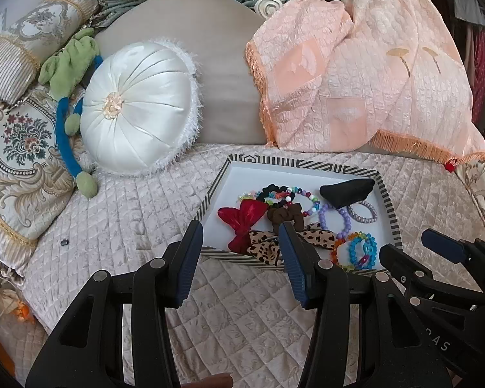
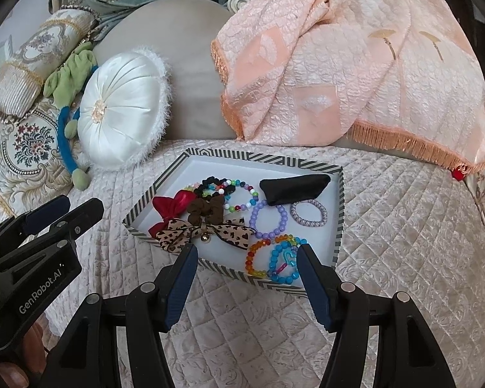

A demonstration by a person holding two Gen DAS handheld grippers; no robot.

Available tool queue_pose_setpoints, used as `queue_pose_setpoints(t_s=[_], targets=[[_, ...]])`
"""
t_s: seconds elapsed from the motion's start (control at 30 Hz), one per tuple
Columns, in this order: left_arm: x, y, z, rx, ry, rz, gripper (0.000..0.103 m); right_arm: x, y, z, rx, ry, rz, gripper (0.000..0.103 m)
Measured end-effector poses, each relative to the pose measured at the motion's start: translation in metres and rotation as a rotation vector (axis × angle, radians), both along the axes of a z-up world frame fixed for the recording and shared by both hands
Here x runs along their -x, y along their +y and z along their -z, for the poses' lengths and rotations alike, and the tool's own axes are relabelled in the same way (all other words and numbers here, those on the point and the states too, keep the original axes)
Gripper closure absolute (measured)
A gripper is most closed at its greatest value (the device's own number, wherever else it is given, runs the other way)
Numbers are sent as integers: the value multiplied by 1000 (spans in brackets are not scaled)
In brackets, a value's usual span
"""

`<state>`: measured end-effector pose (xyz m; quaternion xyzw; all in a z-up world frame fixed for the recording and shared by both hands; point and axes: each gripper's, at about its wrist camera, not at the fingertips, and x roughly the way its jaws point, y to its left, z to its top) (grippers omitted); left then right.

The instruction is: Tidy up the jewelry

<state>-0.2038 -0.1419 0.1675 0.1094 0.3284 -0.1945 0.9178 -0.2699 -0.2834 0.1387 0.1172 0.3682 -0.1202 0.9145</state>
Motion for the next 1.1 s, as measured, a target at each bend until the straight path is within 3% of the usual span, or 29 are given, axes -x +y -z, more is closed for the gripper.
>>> queue_pose_setpoints(t_s=[1.1], targets=[[-6,-5,10,-13,24,6,54,-3,-7,8,-21,14,-6,41]])
